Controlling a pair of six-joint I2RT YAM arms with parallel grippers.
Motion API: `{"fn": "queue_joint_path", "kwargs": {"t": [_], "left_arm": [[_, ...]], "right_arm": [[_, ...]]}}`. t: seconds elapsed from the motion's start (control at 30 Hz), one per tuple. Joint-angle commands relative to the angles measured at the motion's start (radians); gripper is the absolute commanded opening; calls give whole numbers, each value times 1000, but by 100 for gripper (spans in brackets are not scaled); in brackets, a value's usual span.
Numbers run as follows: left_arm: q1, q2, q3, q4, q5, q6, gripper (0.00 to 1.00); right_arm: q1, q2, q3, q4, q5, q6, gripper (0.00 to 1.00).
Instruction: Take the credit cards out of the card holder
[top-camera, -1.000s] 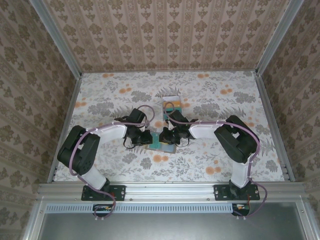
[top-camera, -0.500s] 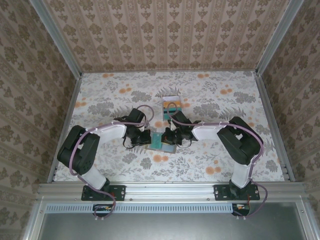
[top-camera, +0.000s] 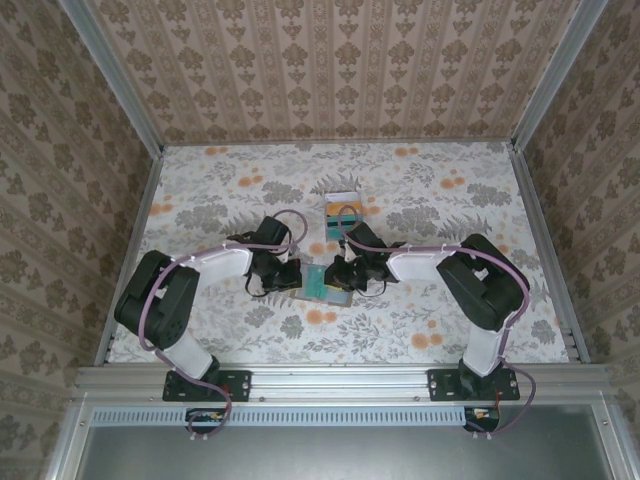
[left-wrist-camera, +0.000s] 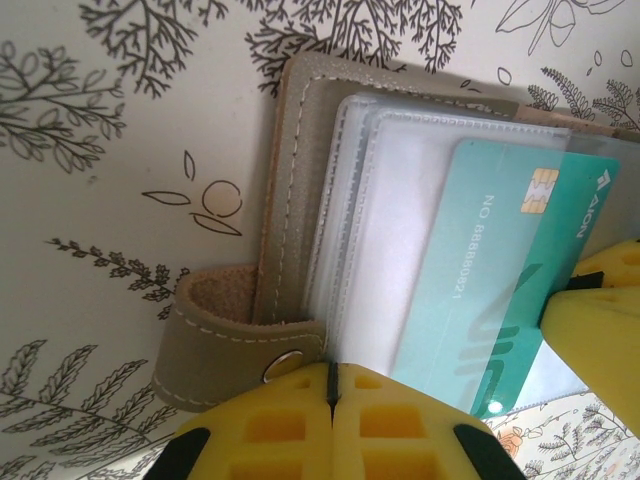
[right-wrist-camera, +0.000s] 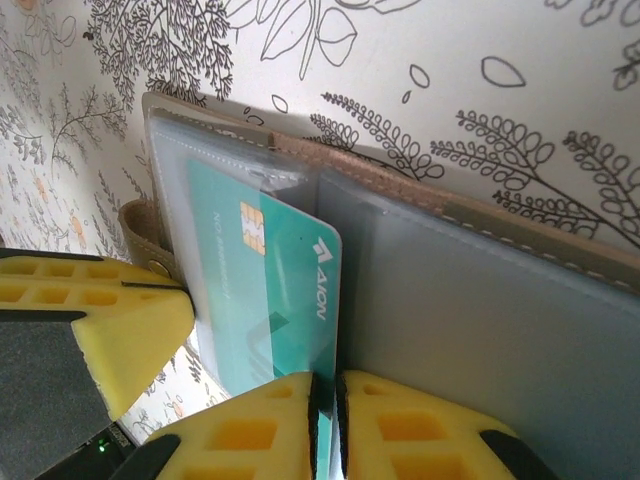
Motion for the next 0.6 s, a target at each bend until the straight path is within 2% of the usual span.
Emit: {"fn": "queue_joint_path", "kwargs": {"t": [0.0,0.4,0.57], "left_arm": [[11,33,-9,-53,-36,6,4],[6,40,-6,-49,-25,6,4],[6,42,-2,-54,-28,9,4]], "right_arm": [[10,47,32,19,-16,17,18],[11,61,48,25,-13,21,21],[8,44,41,11,-2,15,1]]}}
